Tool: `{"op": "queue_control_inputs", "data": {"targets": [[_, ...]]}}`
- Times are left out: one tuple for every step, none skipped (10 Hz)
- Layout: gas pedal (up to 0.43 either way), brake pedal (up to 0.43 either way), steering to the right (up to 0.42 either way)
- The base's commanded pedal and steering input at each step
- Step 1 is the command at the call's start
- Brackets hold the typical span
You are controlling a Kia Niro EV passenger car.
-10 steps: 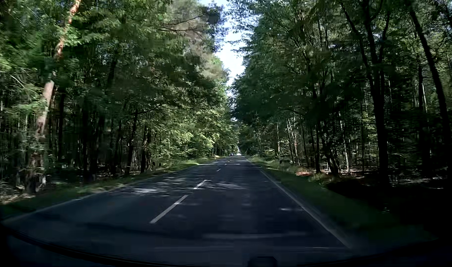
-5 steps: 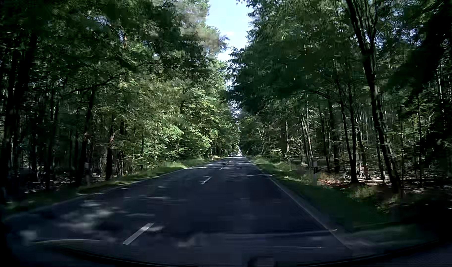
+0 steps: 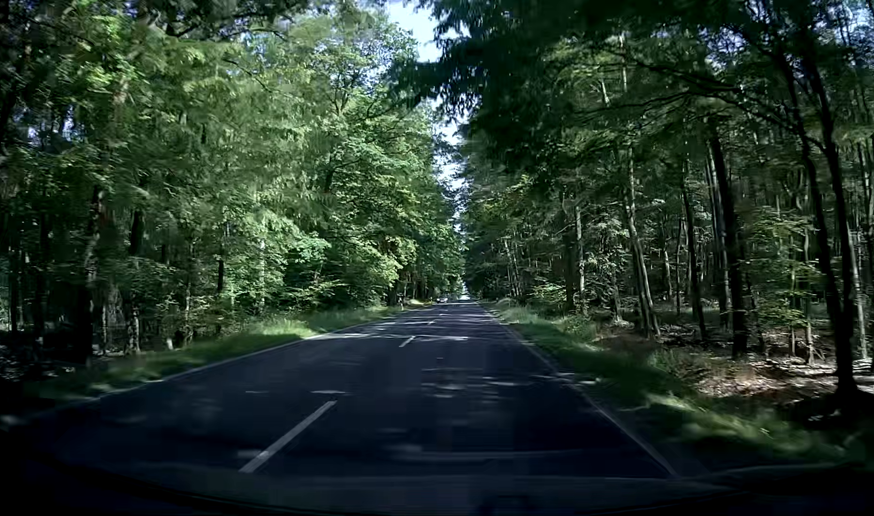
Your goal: Follow the waypoints while adhering to traffic rules and regulations
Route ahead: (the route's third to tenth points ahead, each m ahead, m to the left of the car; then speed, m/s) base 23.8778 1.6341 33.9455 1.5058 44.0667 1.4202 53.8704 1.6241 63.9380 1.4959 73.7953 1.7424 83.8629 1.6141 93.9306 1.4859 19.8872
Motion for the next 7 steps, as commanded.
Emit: {"op": "queue_control_inputs", "data": {"targets": [[0.067, 0.030, -0.001], [0.067, 0.030, -0.001], [0.067, 0.030, -0.001], [0.067, 0.030, -0.001], [0.067, 0.030, -0.001], [0.067, 0.030, -0.001], [0.067, 0.030, -0.001]]}}
